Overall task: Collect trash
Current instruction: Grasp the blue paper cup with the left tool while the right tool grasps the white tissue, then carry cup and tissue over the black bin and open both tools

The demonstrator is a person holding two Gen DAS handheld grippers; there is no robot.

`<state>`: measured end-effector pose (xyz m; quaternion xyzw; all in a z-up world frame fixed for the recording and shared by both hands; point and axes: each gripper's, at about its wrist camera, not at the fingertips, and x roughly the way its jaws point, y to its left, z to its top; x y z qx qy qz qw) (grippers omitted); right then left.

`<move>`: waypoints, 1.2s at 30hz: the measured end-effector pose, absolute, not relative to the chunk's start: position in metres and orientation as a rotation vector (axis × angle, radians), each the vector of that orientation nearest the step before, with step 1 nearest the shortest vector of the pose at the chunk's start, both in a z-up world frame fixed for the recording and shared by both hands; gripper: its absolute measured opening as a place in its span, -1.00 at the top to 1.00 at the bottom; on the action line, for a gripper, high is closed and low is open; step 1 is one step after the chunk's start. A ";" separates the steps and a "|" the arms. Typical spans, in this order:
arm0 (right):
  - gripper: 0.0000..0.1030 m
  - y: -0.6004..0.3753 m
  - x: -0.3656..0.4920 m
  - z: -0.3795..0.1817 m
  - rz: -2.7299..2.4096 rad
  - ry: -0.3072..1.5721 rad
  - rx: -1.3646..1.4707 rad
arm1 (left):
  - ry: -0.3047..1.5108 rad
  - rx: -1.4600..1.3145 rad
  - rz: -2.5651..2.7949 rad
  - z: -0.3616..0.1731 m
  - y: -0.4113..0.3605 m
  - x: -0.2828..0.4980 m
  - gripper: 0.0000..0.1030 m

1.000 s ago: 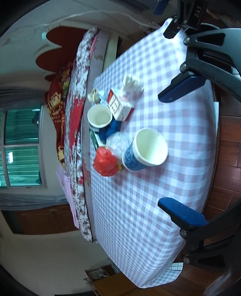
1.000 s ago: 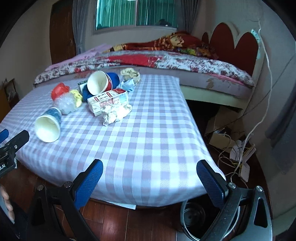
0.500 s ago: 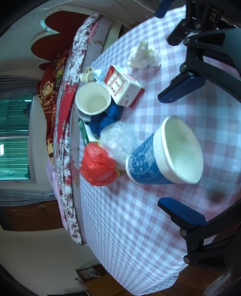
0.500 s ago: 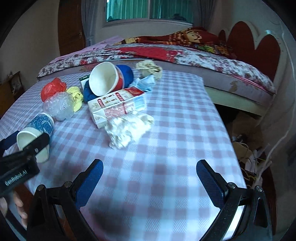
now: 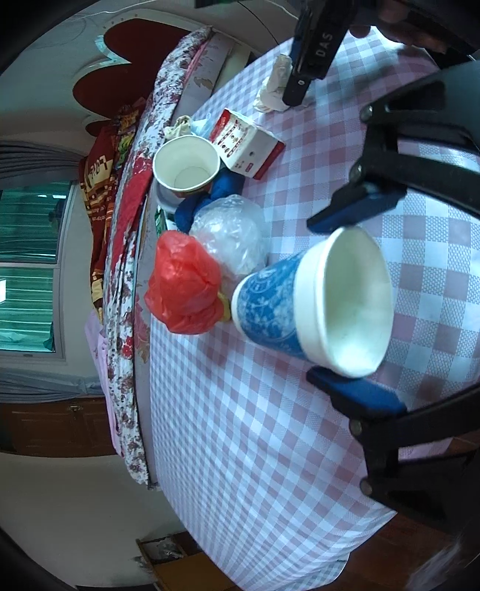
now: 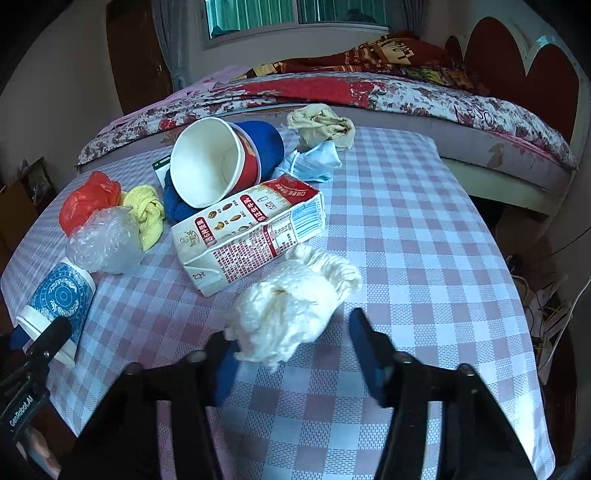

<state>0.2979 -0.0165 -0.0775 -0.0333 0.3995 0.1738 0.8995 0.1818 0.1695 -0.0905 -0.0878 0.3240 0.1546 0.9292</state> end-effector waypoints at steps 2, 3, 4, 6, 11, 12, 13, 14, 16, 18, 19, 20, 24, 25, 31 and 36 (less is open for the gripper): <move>0.33 -0.020 0.296 -0.078 0.366 0.820 -0.057 | 0.641 -0.196 0.299 -0.088 0.171 0.177 -0.26; 0.37 -0.022 0.295 -0.078 0.369 0.818 -0.050 | 0.635 -0.199 0.292 -0.087 0.171 0.176 -0.20; 0.39 -0.023 0.295 -0.077 0.373 0.818 -0.044 | 0.630 -0.204 0.280 -0.086 0.171 0.174 -0.17; 0.42 -0.030 0.290 -0.074 0.379 0.803 -0.029 | 0.626 -0.201 0.270 -0.085 0.170 0.173 -0.06; 0.43 -0.047 0.269 -0.060 0.384 0.750 -0.029 | 0.610 -0.205 0.232 -0.083 0.162 0.165 0.04; 0.43 -0.051 0.264 -0.058 0.382 0.740 -0.027 | 0.608 -0.206 0.224 -0.082 0.160 0.163 0.07; 0.43 -0.055 0.260 -0.055 0.382 0.734 -0.026 | 0.604 -0.209 0.220 -0.082 0.158 0.161 0.08; 0.43 -0.059 0.255 -0.052 0.383 0.726 -0.026 | 0.596 -0.213 0.214 -0.080 0.156 0.158 0.08; 0.43 -0.069 0.244 -0.046 0.378 0.704 -0.032 | 0.583 -0.220 0.197 -0.075 0.150 0.152 0.08; 0.43 -0.079 0.232 -0.040 0.374 0.685 -0.030 | 0.576 -0.217 0.176 -0.071 0.143 0.149 0.08; 0.43 -0.083 0.228 -0.038 0.369 0.681 -0.029 | 0.573 -0.215 0.167 -0.070 0.139 0.148 0.08; 0.43 -0.088 0.224 -0.036 0.363 0.675 -0.027 | 0.571 -0.209 0.151 -0.068 0.133 0.147 0.08; 0.43 -0.113 0.203 -0.028 0.331 0.652 -0.016 | 0.558 -0.183 0.087 -0.059 0.104 0.143 0.08; 0.43 -0.120 0.199 -0.027 0.325 0.648 -0.010 | 0.554 -0.173 0.064 -0.057 0.094 0.142 0.08; 0.43 -0.164 0.174 -0.024 0.258 0.646 0.013 | 0.542 -0.125 -0.043 -0.046 0.047 0.136 0.08; 0.43 -0.204 0.153 -0.027 0.189 0.652 0.034 | 0.552 -0.088 -0.132 -0.044 0.008 0.132 0.08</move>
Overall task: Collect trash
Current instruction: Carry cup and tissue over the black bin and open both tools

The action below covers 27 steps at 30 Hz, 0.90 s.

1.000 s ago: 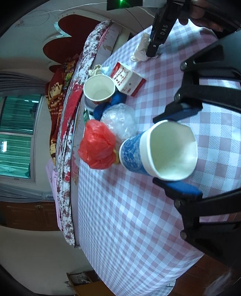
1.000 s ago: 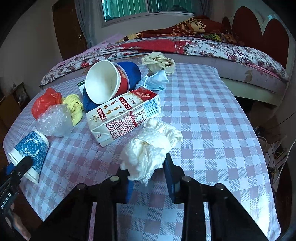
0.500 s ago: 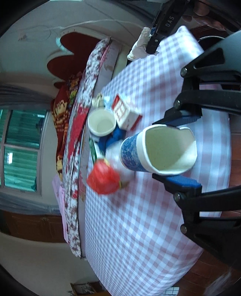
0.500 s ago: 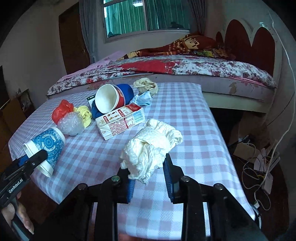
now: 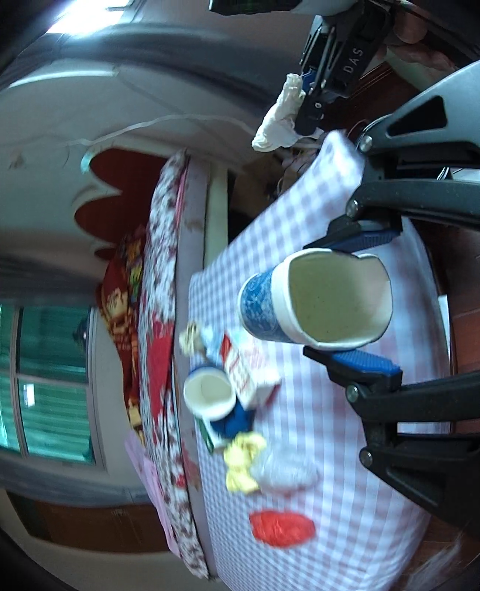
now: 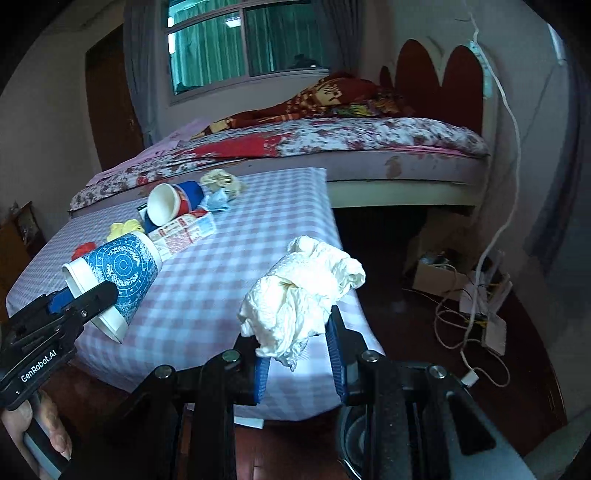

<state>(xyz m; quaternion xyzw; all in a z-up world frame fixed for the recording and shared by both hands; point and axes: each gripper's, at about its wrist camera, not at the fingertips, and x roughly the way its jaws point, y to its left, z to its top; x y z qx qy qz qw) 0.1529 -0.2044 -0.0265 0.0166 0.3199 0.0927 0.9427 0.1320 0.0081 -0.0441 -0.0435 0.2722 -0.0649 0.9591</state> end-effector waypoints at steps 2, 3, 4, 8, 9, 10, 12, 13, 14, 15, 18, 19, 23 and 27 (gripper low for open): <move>0.43 -0.220 0.145 -0.027 0.162 0.655 0.038 | 0.557 -0.074 -0.167 -0.044 -0.005 0.129 0.08; 0.43 -0.227 0.142 -0.028 0.151 0.657 0.040 | 0.559 -0.066 -0.181 -0.044 -0.011 0.129 0.08; 0.43 -0.236 0.138 -0.030 0.138 0.660 0.042 | 0.562 -0.060 -0.199 -0.045 -0.018 0.127 0.08; 0.42 -0.269 0.122 -0.038 0.094 0.676 0.038 | 0.582 -0.036 -0.278 -0.050 -0.050 0.118 0.08; 0.42 -0.276 0.119 -0.041 0.085 0.685 0.039 | 0.587 -0.031 -0.294 -0.051 -0.057 0.116 0.08; 0.42 -0.284 0.116 -0.044 0.078 0.694 0.040 | 0.595 -0.022 -0.319 -0.054 -0.069 0.114 0.08; 0.42 -0.299 0.109 -0.052 0.063 0.714 0.037 | 0.608 -0.012 -0.353 -0.058 -0.083 0.110 0.08; 0.42 -0.305 0.106 -0.056 0.057 0.725 0.034 | 0.614 -0.002 -0.373 -0.061 -0.093 0.108 0.08; 0.42 -0.310 0.103 -0.059 0.052 0.734 0.032 | 0.623 0.008 -0.395 -0.064 -0.103 0.105 0.08; 0.42 -0.315 0.100 -0.063 0.048 0.741 0.032 | 0.631 0.015 -0.416 -0.067 -0.111 0.103 0.08; 0.42 -0.331 0.097 -0.075 0.043 0.768 0.030 | 0.657 0.036 -0.475 -0.076 -0.135 0.097 0.08; 0.42 -0.335 0.097 -0.078 0.046 0.775 0.034 | 0.671 0.040 -0.498 -0.080 -0.143 0.096 0.08; 0.42 -0.347 0.096 -0.095 0.056 0.813 0.018 | 0.725 0.046 -0.571 -0.096 -0.164 0.098 0.08; 0.42 -0.358 0.101 -0.118 0.070 0.861 0.009 | 0.770 0.064 -0.591 -0.111 -0.177 0.105 0.08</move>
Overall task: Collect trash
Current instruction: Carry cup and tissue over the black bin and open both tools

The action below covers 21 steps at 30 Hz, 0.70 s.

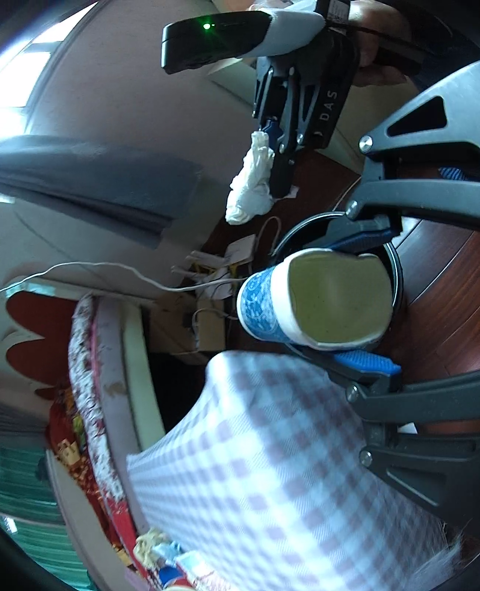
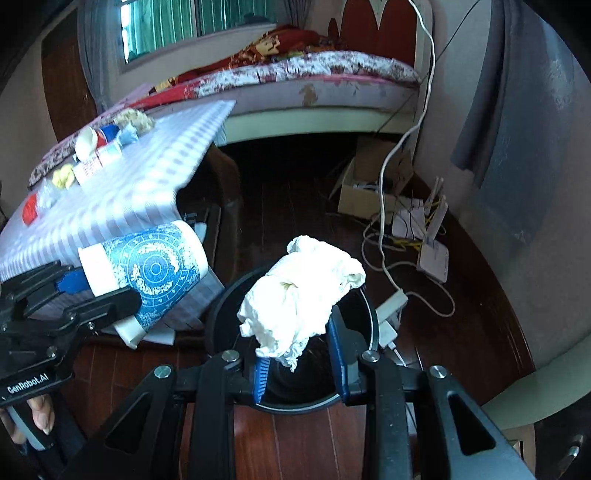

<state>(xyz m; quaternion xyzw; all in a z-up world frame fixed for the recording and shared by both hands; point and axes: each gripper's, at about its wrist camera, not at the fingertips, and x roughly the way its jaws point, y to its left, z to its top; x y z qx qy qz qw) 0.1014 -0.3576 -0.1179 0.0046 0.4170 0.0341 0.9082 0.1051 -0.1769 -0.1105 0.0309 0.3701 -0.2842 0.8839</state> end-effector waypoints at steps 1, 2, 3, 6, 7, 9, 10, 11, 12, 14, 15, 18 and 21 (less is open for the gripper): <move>0.42 -0.360 0.103 -0.124 0.074 0.871 0.009 | 0.786 0.074 -0.591 -0.116 -0.182 0.107 0.08; 0.42 -0.363 0.105 -0.130 0.077 0.884 0.010 | 0.800 0.076 -0.596 -0.120 -0.185 0.109 0.08; 0.42 -0.366 0.106 -0.136 0.081 0.895 0.010 | 0.818 0.077 -0.597 -0.126 -0.188 0.111 0.08; 0.42 -0.369 0.114 -0.150 0.096 0.926 0.002 | 0.851 0.091 -0.591 -0.138 -0.196 0.119 0.08; 0.42 -0.370 0.117 -0.155 0.101 0.939 0.000 | 0.867 0.094 -0.590 -0.144 -0.198 0.120 0.08; 0.42 -0.371 0.122 -0.164 0.115 0.958 0.000 | 0.883 0.107 -0.586 -0.150 -0.203 0.122 0.08; 0.42 -0.372 0.126 -0.168 0.118 0.968 -0.004 | 0.887 0.110 -0.585 -0.152 -0.205 0.123 0.08; 0.42 -0.371 0.129 -0.172 0.127 0.977 -0.008 | 0.896 0.110 -0.585 -0.155 -0.206 0.126 0.08; 0.42 -0.371 0.133 -0.175 0.136 0.984 -0.011 | 0.905 0.108 -0.586 -0.158 -0.208 0.128 0.07; 0.42 -0.370 0.140 -0.181 0.149 0.998 -0.030 | 0.914 0.103 -0.586 -0.161 -0.210 0.131 0.02; 0.31 -0.369 0.144 -0.186 0.161 1.013 -0.044 | 0.925 0.094 -0.595 -0.163 -0.210 0.136 -0.21; -0.44 -0.371 0.151 -0.202 0.105 1.053 -0.108 | 0.932 0.087 -0.544 -0.167 -0.206 0.134 -0.48; -0.49 -0.379 0.147 -0.208 0.074 1.070 -0.112 | 0.941 0.094 -0.498 -0.169 -0.199 0.127 -0.74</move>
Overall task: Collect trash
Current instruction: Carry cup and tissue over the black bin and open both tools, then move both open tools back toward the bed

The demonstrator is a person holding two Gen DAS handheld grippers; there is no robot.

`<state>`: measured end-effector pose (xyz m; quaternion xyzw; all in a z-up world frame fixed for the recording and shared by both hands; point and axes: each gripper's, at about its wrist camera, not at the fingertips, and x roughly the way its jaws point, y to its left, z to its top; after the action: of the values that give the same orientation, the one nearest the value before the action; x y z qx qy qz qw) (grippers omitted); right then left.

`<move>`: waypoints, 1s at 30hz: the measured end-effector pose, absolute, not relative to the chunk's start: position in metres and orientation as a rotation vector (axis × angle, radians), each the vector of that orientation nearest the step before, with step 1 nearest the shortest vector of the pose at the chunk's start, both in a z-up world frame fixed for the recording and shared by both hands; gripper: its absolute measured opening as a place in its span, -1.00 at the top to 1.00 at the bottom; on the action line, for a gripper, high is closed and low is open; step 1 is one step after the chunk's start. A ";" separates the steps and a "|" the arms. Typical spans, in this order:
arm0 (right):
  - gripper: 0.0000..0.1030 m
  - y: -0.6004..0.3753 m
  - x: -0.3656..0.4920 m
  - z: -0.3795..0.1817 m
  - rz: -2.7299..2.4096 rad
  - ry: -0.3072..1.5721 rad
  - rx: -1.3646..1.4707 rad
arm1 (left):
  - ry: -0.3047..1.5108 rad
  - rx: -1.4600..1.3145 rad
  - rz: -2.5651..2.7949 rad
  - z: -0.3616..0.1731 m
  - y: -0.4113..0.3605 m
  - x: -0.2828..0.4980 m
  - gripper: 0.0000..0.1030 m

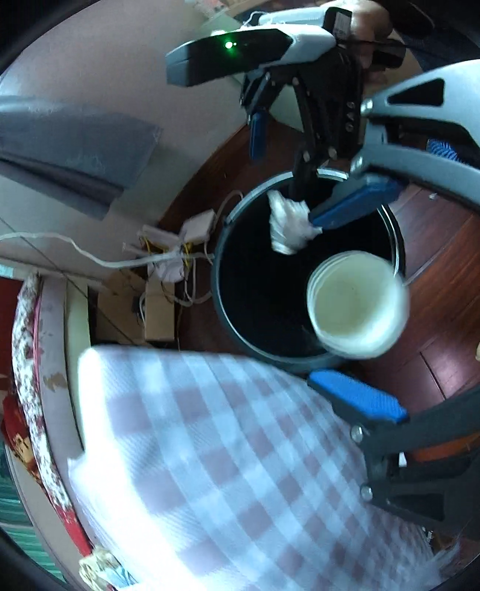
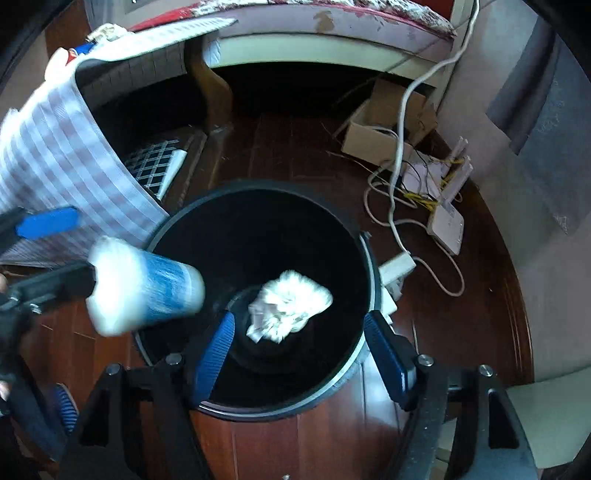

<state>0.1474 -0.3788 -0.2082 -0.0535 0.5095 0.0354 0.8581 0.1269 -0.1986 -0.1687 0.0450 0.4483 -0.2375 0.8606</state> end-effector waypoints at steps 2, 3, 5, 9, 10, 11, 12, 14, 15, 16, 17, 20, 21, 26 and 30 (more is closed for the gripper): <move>-0.72 -0.380 0.145 -0.207 0.074 1.062 -0.097 | 0.925 0.114 -0.463 -0.168 -0.194 0.122 -0.90; -0.90 -0.379 0.143 -0.206 0.070 1.059 -0.099 | 0.920 0.123 -0.448 -0.167 -0.193 0.119 -0.92; -0.94 -0.376 0.142 -0.202 0.065 1.042 -0.115 | 0.921 0.136 -0.434 -0.167 -0.190 0.113 -0.92; -0.95 -0.367 0.140 -0.195 0.062 1.028 -0.124 | 0.915 0.145 -0.400 -0.163 -0.182 0.109 -0.92; -0.95 -0.366 0.138 -0.193 0.063 1.023 -0.122 | 0.912 0.142 -0.393 -0.164 -0.180 0.112 -0.92; -0.95 -0.365 0.137 -0.191 0.063 1.022 -0.117 | 0.910 0.138 -0.384 -0.161 -0.177 0.109 -0.93; -0.95 -0.364 0.136 -0.188 0.060 1.020 -0.112 | 0.908 0.134 -0.376 -0.166 -0.176 0.118 -0.93; -0.95 -0.363 0.134 -0.183 0.052 1.012 -0.112 | 0.900 0.126 -0.363 -0.161 -0.167 0.118 -0.93; -0.95 -0.361 0.132 -0.179 0.048 1.010 -0.111 | 0.895 0.122 -0.358 -0.159 -0.163 0.116 -0.93; -0.95 -0.359 0.131 -0.177 0.045 1.007 -0.111 | 0.889 0.120 -0.350 -0.157 -0.160 0.116 -0.93; -0.95 -0.356 0.129 -0.172 0.041 1.000 -0.110 | 0.885 0.116 -0.340 -0.153 -0.156 0.113 -0.93; -0.96 -0.348 0.124 -0.157 0.032 0.980 -0.107 | 0.870 0.109 -0.320 -0.143 -0.148 0.111 -0.94; -0.96 -0.345 0.122 -0.152 0.031 0.974 -0.104 | 0.867 0.106 -0.314 -0.139 -0.144 0.109 -0.94; -0.97 -0.326 0.115 -0.123 0.040 0.917 -0.085 | 0.835 0.086 -0.279 -0.122 -0.122 0.102 -0.94; -0.97 -0.310 0.113 -0.098 0.060 0.868 -0.068 | 0.804 0.067 -0.249 -0.106 -0.106 0.096 -0.94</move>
<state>0.1126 -0.3103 -0.0983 -0.0327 0.4202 0.0289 0.9064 0.0965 -0.1062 -0.1064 0.0327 0.3900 -0.1208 0.9123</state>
